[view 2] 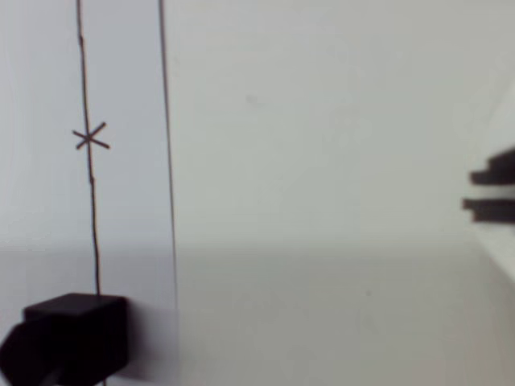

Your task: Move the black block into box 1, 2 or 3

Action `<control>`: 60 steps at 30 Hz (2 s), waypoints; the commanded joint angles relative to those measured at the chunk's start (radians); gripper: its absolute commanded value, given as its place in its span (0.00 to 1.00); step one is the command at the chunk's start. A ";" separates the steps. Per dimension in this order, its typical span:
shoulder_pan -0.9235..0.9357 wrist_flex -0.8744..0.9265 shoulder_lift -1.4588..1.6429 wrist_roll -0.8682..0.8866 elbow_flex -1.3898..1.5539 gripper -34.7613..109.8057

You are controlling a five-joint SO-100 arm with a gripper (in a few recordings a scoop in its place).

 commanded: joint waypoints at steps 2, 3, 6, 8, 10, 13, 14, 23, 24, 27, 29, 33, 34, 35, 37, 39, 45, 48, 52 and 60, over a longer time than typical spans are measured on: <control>-0.012 0.015 0.000 -0.005 0.011 0.24; -0.012 0.015 0.000 -0.005 0.011 0.24; -0.012 0.015 0.000 -0.005 0.011 0.24; -0.012 0.015 0.000 -0.005 0.011 0.24; -0.012 0.015 0.000 -0.005 0.011 0.24; -0.012 0.015 0.000 -0.005 0.011 0.24; -0.012 0.015 0.000 -0.005 0.011 0.24; -0.008 0.020 0.000 -0.052 0.011 0.25; -0.008 0.020 0.000 -0.052 0.011 0.25; -0.017 0.020 0.000 -0.055 0.011 0.25; -0.017 0.021 0.000 -0.063 0.011 0.25; -0.035 0.021 0.000 -0.097 0.011 0.25; -0.035 0.020 0.000 -0.101 0.011 0.25; -0.037 0.012 0.000 -0.092 0.011 0.25; -0.044 -0.006 -0.026 -0.077 -0.002 0.25; -0.055 -0.034 -0.095 -0.055 -0.038 0.25; -0.095 -0.044 -0.410 0.000 -0.284 0.25; -0.121 -0.044 -0.578 0.044 -0.436 0.25; -0.137 -0.052 -0.753 0.083 -0.597 0.25; -0.143 -0.127 -1.006 0.123 -0.792 0.25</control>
